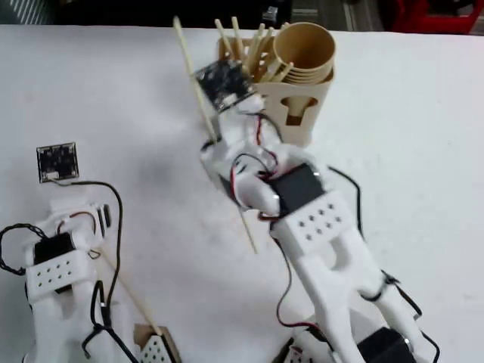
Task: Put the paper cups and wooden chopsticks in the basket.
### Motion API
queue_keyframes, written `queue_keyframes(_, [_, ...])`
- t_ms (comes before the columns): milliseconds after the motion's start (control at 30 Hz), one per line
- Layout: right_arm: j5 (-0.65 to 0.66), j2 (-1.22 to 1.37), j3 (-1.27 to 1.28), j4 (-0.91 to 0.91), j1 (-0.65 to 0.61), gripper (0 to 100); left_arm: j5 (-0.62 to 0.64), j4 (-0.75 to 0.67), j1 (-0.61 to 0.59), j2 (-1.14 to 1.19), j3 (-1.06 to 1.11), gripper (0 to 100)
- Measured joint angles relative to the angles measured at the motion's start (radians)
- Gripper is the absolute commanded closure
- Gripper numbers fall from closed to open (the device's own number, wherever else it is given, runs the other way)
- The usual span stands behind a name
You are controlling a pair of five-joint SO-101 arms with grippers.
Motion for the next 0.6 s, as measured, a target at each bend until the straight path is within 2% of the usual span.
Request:
queue_keyframes(200, [0.000,-0.014,-0.155,-0.089,0.020,98.1,0.000,0.000,0.000,0.000,0.000,81])
queue_keyframes(600, [0.000,0.012,-0.173,-0.660,0.158,98.1,0.000,0.000,0.000,0.000,0.000,81])
